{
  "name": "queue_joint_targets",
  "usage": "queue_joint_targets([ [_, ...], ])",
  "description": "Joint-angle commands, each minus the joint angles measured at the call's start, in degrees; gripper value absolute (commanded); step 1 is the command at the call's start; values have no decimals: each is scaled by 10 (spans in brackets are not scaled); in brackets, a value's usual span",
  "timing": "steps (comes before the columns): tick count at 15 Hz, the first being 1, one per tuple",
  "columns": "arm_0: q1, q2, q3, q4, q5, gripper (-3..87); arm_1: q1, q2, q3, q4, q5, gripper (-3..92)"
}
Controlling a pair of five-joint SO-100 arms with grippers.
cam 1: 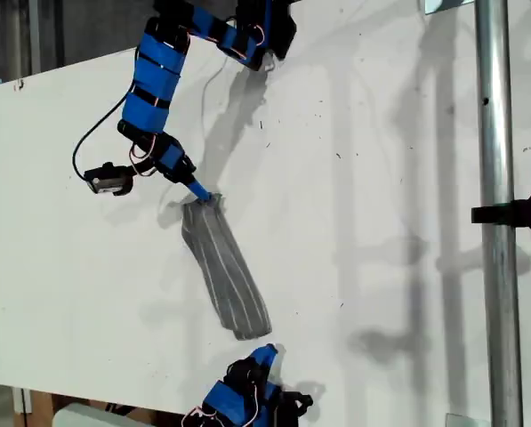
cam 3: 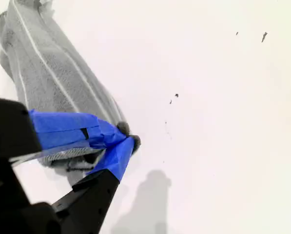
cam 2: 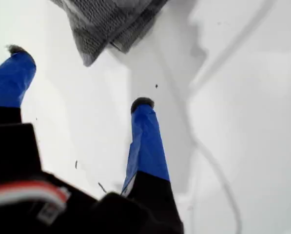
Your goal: Grasp corners of a towel and fold twice.
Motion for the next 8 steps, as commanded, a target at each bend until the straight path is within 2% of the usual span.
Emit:
queue_joint_targets([
  [1, 22, 15, 26, -65, -5, -28, 30, 122, 95, -22, 8, 410],
  [3, 15, 101, 119, -126, 37, -28, 69, 134, 160, -71, 16, 435],
  [5, 14, 283, 237, -93, 25, -28, 80, 71, 141, -130, 33, 456],
  [8, 22, 277, 253, -87, 29, -27, 62, -102, -25, -150, 64, 438],
])
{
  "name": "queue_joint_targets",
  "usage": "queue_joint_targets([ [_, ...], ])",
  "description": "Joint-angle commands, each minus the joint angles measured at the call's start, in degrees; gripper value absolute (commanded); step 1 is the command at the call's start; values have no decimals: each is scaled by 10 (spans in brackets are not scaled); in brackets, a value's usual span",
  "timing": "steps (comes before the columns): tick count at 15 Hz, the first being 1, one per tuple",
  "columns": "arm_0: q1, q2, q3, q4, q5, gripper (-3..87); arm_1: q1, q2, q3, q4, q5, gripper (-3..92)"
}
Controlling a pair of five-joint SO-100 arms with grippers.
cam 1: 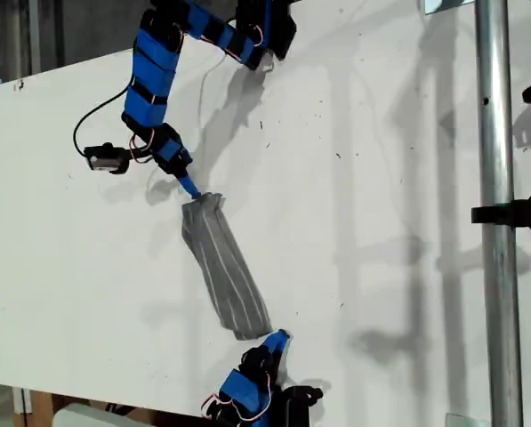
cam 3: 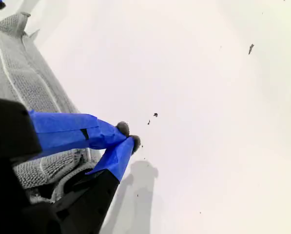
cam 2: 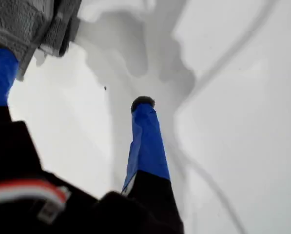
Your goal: Grasp corners of a towel and fold twice.
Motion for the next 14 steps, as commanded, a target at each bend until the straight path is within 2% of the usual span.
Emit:
queue_joint_targets([
  [1, 7, 11, 4, 8, -3, -27, -30, -115, -172, -7, 21, 427],
  [3, 7, 11, 4, 16, -6, -27, -62, -207, -275, 0, 40, 422],
  [4, 7, 11, 6, 22, -7, -27, -74, -231, -301, -4, 57, 365],
  [9, 3, 11, 10, 30, -1, -27, -139, -251, -326, -50, 102, 238],
  [10, 3, 11, 10, 30, -1, -27, -150, -251, -326, -57, 102, 195],
  [12, 1, 11, 10, 30, 2, -27, -170, -250, -326, -65, 98, 9],
  [14, 4, 11, 10, 31, 3, -27, -164, -188, -257, -25, 98, -2],
])
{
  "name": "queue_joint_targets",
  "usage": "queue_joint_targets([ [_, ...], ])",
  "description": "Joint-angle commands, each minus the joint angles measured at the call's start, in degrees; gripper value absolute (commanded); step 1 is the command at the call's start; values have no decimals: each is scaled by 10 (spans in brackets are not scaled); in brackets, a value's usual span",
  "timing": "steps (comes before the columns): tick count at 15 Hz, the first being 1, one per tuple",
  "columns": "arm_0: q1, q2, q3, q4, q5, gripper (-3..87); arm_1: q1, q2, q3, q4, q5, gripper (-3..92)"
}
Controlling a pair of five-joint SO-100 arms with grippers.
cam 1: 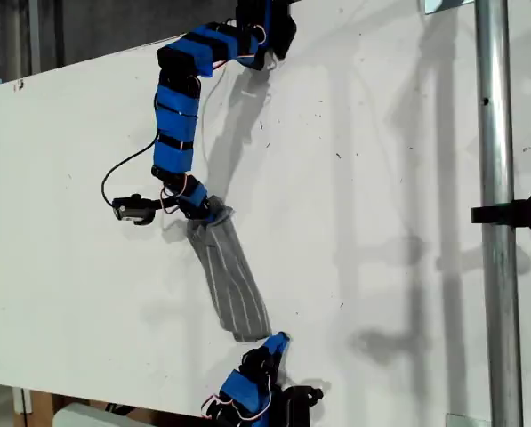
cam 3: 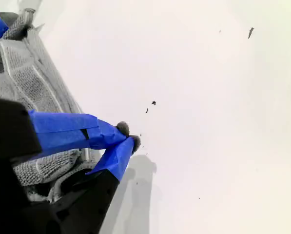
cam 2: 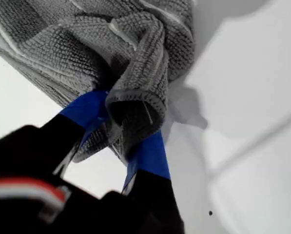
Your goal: Grasp corners of a towel and fold twice.
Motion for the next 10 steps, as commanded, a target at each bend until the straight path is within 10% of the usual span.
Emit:
queue_joint_targets([
  [1, 5, 4, 4, 3, 3, -27, 11, 165, 134, 42, 11, -2],
  [7, -11, 4, 5, 1, 19, -27, 30, 718, 396, 510, 186, -2],
  [10, -11, 4, 5, -3, 19, -27, -30, 667, 323, 421, 189, -2],
])
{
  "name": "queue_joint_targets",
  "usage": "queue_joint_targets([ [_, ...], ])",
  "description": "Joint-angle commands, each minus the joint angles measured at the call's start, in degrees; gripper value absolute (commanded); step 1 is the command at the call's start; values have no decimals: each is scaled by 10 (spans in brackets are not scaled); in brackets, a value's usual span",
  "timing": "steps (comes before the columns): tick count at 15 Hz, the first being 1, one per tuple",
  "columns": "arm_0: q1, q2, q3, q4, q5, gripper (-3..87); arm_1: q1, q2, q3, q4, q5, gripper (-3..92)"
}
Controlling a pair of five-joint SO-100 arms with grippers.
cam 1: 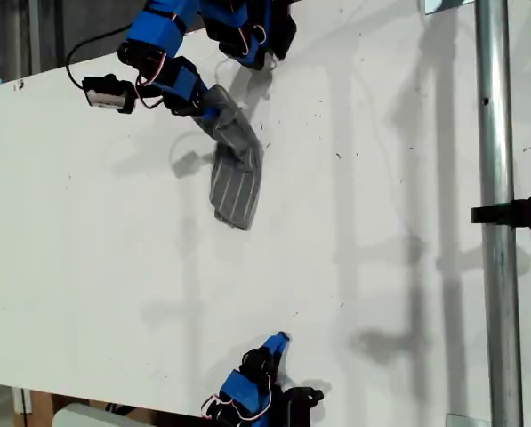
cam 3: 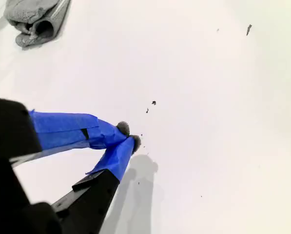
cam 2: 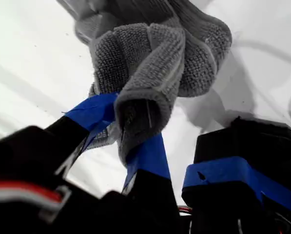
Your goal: Grasp corners of a towel and fold twice.
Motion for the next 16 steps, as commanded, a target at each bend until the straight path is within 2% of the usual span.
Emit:
queue_joint_targets([
  [1, -11, 4, 5, -4, 4, -27, -47, -106, -48, -180, -4, -2],
  [3, -7, 4, 6, -2, -8, -27, -86, -304, -131, -339, -11, 13],
  [4, -7, 4, 6, 3, -13, -24, -88, -397, -192, -372, -12, 81],
  [6, -9, 4, 7, 9, -25, 8, -59, -494, -299, -346, 10, 262],
  [7, -8, 4, 7, 10, 18, 21, -59, -451, -302, -362, 3, 360],
  [8, -14, 4, 7, 10, 21, 21, -56, -390, -303, -382, -30, 377],
  [9, -30, 4, 7, 10, 40, 21, -38, -333, -295, -378, -37, 295],
  [11, -60, 4, 7, 10, 95, 21, 18, -197, -191, -356, -45, 193],
  [14, -76, 4, 7, 11, 167, 21, 76, 54, 112, -340, -40, 79],
  [15, -76, 4, 7, 11, 279, 21, 79, 152, 214, -338, -40, 65],
  [16, -76, 4, 7, 11, 444, 21, 79, 259, 304, -327, -40, 44],
])
